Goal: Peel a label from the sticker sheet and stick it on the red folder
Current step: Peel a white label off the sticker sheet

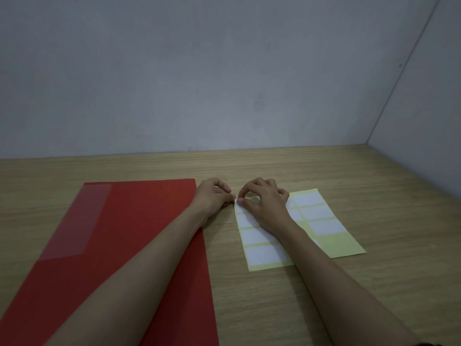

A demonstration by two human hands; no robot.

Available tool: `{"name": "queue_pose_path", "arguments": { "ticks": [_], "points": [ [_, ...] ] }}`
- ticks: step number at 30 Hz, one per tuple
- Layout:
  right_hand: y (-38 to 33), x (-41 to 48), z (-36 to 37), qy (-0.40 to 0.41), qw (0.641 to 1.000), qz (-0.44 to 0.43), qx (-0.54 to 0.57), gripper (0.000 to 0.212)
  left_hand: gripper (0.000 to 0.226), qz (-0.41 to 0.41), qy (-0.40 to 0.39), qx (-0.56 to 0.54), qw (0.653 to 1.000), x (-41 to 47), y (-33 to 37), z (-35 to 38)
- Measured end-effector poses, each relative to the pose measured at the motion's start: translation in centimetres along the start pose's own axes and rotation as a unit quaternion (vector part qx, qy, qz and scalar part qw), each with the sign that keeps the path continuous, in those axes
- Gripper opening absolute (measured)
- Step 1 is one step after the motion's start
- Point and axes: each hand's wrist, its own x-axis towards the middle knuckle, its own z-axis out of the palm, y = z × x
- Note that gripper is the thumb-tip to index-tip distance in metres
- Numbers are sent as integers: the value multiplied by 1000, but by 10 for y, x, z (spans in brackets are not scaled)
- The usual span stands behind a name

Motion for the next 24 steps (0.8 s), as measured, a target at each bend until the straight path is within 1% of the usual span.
{"name": "queue_pose_path", "arguments": {
  "ticks": [5, 8, 11, 13, 15, 21, 23, 24],
  "points": [
    [2, 0, 0, -10, 1000, -3, -1, 4, 11, 25, -14, 22, 999, -6, -1, -3],
    [1, 0, 0, -13, 1000, -5, -8, 3, 17, 68, -19, 77, 995, -12, -4, -6],
    [1, 0, 0, -13, 1000, -5, -17, 3, 30, 135, -20, 178, 975, -22, -9, -7],
    [1, -1, 0, -13, 1000, -6, -21, 4, 38, 162, -17, 221, 961, -26, -13, -6],
    [2, -1, 1, -16, 1000, -7, -25, 6, 42, 182, -11, 270, 945, -28, -15, -6],
    [0, -2, 0, -25, 999, -7, -25, 6, 49, 205, -35, 417, 885, -32, -18, -10],
    [0, -1, -1, -29, 999, -9, -18, 1, 51, 202, -39, 435, 877, -32, -17, -11],
    [0, -1, -1, -31, 999, -11, -14, 5, 52, 201, -40, 440, 874, -31, -16, -12]
  ]
}}
